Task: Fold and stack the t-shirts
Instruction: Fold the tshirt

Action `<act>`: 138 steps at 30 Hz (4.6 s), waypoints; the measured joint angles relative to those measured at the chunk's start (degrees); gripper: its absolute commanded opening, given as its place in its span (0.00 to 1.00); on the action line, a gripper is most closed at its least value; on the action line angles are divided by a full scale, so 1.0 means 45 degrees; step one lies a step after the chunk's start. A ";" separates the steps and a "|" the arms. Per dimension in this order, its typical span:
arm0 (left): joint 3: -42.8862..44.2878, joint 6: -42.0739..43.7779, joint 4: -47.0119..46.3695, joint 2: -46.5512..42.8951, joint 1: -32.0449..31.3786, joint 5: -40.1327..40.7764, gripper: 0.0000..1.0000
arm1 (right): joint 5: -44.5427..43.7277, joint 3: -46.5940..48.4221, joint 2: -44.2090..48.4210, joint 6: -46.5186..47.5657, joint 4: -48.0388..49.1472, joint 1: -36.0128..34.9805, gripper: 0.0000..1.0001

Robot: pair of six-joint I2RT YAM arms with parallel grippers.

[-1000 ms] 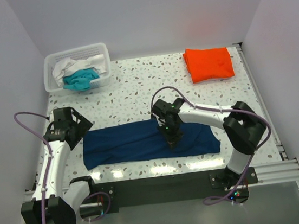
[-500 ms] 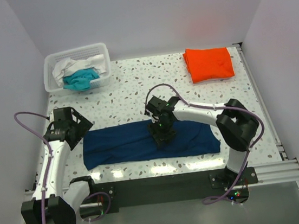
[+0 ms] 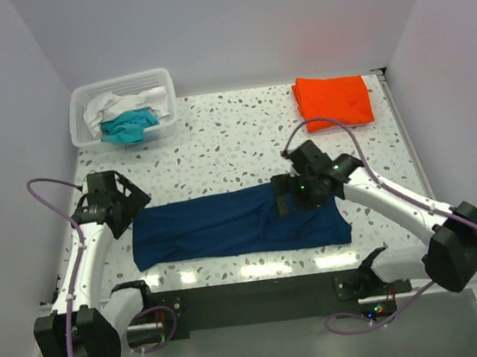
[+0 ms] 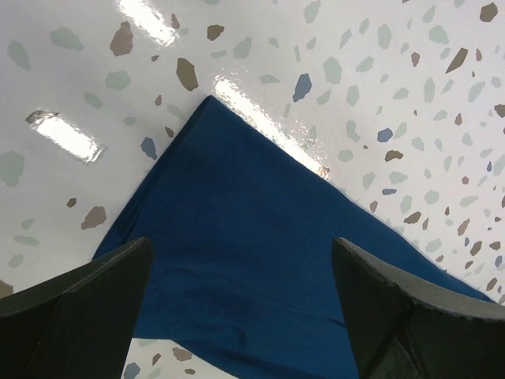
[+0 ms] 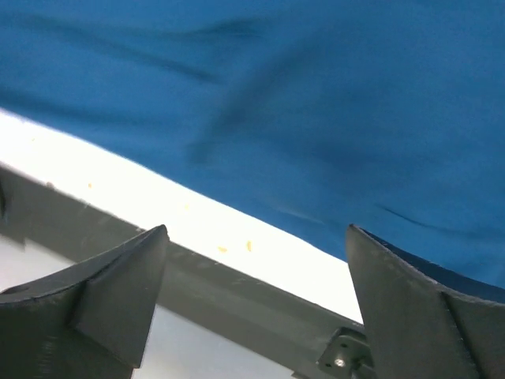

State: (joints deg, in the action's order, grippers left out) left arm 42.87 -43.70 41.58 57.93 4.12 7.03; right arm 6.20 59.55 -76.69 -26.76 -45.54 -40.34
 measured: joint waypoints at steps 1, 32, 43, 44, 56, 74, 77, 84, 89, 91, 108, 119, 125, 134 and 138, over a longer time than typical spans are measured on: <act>-0.0112 -0.0005 -0.0180 0.0000 0.0000 -0.0170 1.00 | 0.0073 -0.0627 0.0539 -0.0073 0.0063 0.0622 0.88; -0.1122 0.0000 -0.1316 0.0602 0.0000 -0.1137 1.00 | 0.1462 -0.4328 -0.0044 0.0495 0.1972 0.3478 0.00; -0.1122 -0.0005 -0.1316 0.0651 0.0000 -0.1132 1.00 | 0.1525 -0.4337 0.0942 0.0374 0.1268 0.3478 0.00; -0.1122 -0.0005 -0.1316 0.0675 0.0000 -0.1132 1.00 | 0.1520 -0.4347 0.1044 0.0355 0.1161 0.3478 0.00; -0.1127 -0.0005 -0.1326 0.0748 0.0000 -0.1132 1.00 | 0.1520 -0.5066 0.2064 -0.0597 -0.0165 0.3478 0.14; -0.1151 0.0005 -0.1705 0.0816 -0.0243 -0.1506 1.00 | 0.1219 -0.2744 0.2239 -0.0729 -0.0277 0.3478 0.99; -0.1175 -0.0034 -0.2055 0.0855 -0.1044 -0.1525 1.00 | 0.1472 -0.2905 0.1749 -0.0884 0.0364 0.3478 0.99; -0.1273 -0.0044 -0.2429 0.2336 -0.1802 -0.1224 1.00 | 0.1370 -0.3075 -0.1608 -0.1044 0.1899 0.3619 0.99; -0.1773 -0.0053 -0.2608 0.2788 -0.1899 -0.1171 1.00 | 0.1452 -0.1705 -0.3356 -0.1039 0.1637 0.3978 0.99; -0.1928 -0.0053 -0.2667 0.2788 -0.1933 -0.1151 1.00 | 0.1462 -0.0928 -0.4148 -0.0947 0.1384 0.4119 0.99; -0.2443 -0.0486 -0.3468 0.2458 -0.4056 -0.0787 1.00 | 0.0015 0.9680 -1.1400 0.2404 -0.2059 0.4940 0.99; -0.2584 -0.2021 -0.3147 0.2093 -0.7708 -0.1127 1.00 | -0.0369 1.6169 -1.5110 0.4464 -0.1846 0.4974 0.99; -0.2725 -0.2851 -0.3473 0.2074 -1.0035 -0.1855 1.00 | 0.0942 1.7262 -1.5878 0.4527 -0.0500 0.4979 0.99; -0.2506 -0.3177 -0.4911 0.2987 -1.1939 -0.3128 1.00 | 0.2871 1.7903 -1.6640 0.3900 0.1593 0.4940 0.99; -0.2307 -0.3172 -0.5493 0.3497 -1.2478 -0.3551 1.00 | 0.3230 1.8282 -1.7044 0.3599 0.2458 0.4721 0.99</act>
State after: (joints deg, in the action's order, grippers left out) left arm 32.49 -57.98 16.86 73.67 -52.03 -8.95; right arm 20.73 141.82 -153.38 -10.57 -34.48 -19.09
